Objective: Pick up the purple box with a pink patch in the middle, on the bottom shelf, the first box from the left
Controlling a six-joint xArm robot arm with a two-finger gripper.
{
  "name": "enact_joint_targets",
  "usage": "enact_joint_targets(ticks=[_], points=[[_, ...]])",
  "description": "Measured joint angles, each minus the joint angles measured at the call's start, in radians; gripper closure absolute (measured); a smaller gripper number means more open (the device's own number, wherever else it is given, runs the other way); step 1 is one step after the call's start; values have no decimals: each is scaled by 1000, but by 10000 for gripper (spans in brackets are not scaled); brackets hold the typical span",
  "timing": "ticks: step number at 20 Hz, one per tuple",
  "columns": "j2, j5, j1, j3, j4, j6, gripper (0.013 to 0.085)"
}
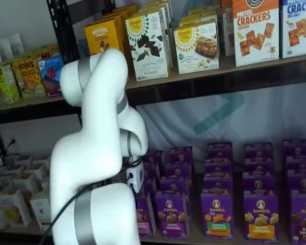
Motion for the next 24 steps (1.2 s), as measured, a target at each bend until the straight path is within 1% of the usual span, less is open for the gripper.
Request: enact_joint_targets(ticks=[2,4,8,16,19,24], points=[[0,-63,6,17,42,-35,130],[5,-76,7,13,50,-41,130],[30,-61,6,-26,32,-24,130],[109,-9,7,-150,35,-20,130],[134,12,6,-191,22,-8,130],[214,66,2,-305,-9,19,130]])
